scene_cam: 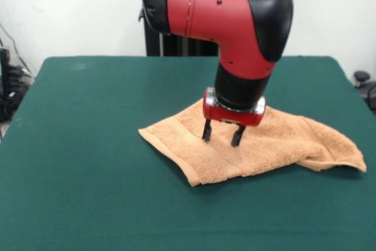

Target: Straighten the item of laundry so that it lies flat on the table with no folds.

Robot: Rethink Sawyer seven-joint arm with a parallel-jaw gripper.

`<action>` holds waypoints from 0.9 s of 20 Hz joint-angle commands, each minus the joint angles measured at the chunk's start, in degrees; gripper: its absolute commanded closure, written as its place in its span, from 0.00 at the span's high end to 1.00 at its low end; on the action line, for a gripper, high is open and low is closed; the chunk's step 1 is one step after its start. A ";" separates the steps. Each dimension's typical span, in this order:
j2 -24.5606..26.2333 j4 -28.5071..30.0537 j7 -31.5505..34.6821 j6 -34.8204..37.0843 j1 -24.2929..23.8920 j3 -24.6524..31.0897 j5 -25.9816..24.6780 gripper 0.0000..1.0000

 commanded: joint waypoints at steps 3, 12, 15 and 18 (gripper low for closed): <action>-6.06 13.44 0.69 3.28 1.86 4.86 -3.29 1.00; -9.19 19.43 -0.76 0.37 -1.32 6.29 -5.21 1.00; -9.42 18.89 -0.68 -0.21 -1.61 6.91 -5.67 1.00; -10.54 19.12 -0.46 -0.98 -1.91 7.83 -5.65 1.00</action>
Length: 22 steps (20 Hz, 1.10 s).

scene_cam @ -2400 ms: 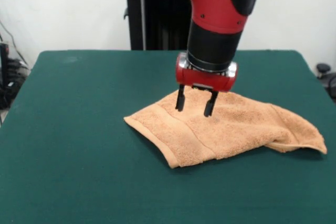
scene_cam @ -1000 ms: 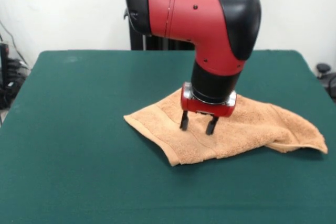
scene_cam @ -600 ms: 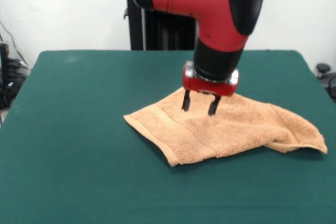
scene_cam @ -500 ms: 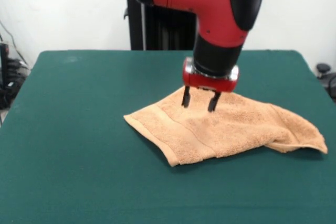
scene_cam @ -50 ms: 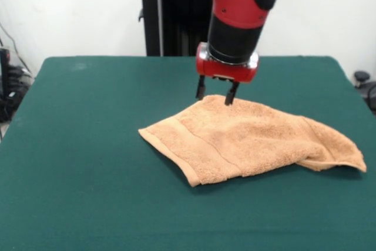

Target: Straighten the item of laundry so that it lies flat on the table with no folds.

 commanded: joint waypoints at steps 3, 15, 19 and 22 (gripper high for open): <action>-2.12 7.83 -0.19 -2.17 -0.65 8.15 -2.38 1.00; -13.36 9.05 1.88 1.77 -0.84 10.74 1.25 1.00; -14.31 7.28 2.07 4.63 -0.65 10.50 0.86 1.00; -13.09 4.69 3.19 5.74 0.20 10.63 0.89 1.00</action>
